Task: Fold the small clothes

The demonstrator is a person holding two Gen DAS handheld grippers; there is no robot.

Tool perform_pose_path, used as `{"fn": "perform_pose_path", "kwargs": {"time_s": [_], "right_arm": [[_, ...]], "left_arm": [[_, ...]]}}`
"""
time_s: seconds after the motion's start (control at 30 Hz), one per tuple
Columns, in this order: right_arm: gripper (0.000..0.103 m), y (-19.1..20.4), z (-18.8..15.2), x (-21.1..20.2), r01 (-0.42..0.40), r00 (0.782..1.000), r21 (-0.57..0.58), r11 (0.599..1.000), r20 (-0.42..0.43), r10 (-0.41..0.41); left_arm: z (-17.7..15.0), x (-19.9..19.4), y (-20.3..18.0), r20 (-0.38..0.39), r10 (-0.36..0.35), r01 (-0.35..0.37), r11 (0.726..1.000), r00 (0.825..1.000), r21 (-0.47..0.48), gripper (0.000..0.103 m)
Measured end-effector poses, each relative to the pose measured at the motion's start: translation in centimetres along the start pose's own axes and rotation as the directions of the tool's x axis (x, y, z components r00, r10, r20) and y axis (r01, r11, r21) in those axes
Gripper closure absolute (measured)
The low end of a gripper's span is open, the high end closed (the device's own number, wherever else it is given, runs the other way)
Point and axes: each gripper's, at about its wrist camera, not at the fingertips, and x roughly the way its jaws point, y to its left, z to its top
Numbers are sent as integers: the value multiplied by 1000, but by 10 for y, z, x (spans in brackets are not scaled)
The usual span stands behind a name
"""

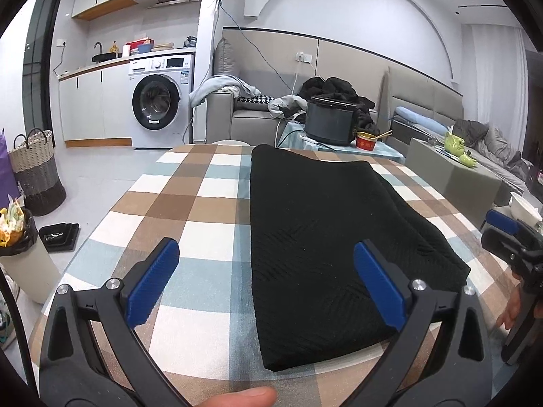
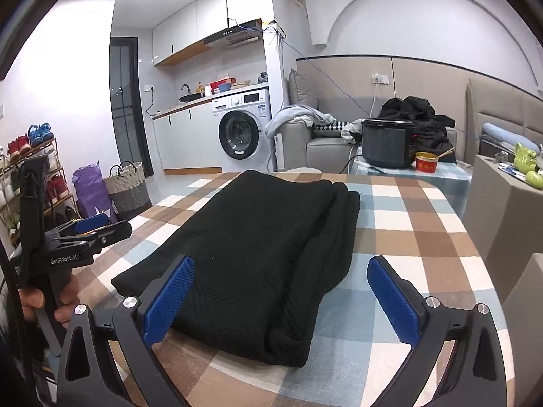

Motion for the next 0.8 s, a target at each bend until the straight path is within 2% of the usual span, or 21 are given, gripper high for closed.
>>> {"fn": "perform_pose_path", "kwargs": {"time_s": [0.8], "right_arm": [[0, -1, 0, -5, -17, 1000, -10, 1000, 22, 17]], "left_arm": [[2, 3, 3, -4, 5, -5, 1000, 1000, 25, 1]]}}
